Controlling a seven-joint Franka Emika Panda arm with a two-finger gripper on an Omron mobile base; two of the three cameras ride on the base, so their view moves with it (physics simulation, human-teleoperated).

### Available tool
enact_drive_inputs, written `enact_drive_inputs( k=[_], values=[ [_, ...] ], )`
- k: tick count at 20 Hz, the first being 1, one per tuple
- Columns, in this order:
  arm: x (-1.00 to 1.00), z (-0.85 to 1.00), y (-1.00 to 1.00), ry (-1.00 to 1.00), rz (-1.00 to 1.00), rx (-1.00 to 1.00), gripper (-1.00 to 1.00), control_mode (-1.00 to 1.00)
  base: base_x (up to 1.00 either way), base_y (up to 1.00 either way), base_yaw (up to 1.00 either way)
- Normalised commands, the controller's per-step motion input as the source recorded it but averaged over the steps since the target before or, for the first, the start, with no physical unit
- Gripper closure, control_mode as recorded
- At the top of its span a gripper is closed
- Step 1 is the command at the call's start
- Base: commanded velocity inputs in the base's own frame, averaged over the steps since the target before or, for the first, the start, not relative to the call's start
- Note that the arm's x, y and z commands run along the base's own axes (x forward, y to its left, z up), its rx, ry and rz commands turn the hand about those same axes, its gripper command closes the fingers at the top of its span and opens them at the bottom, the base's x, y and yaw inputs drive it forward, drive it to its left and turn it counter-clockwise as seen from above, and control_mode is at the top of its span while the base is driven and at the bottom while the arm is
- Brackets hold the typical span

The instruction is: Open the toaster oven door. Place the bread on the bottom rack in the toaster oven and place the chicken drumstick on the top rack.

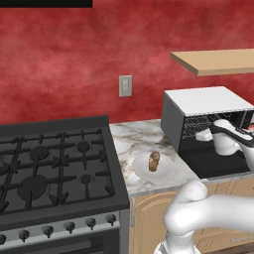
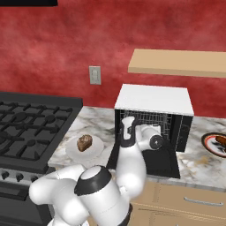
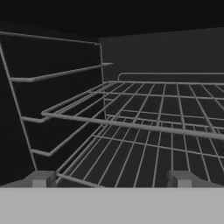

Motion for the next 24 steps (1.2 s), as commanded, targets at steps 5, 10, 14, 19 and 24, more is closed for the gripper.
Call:
enact_drive_inputs(
  k=[5,10,14,19,24],
  values=[
    [0.06,-0.12,-0.02,0.00,0.00,0.03,-1.00,-1.00,0.00,0.00,0.00],
    [0.01,-0.17,-0.03,0.00,0.00,0.01,-1.00,-1.00,0.00,0.00,0.00],
    [0.04,-0.04,-0.03,0.00,-0.01,0.00,-1.00,-1.00,0.00,0.00,0.00],
    [0.10,0.00,-0.05,0.00,-0.01,0.00,-1.00,-1.00,0.00,0.00,0.00],
    [0.11,0.02,-0.02,0.00,0.00,0.00,-1.00,-1.00,0.00,0.00,0.00]
  ],
)
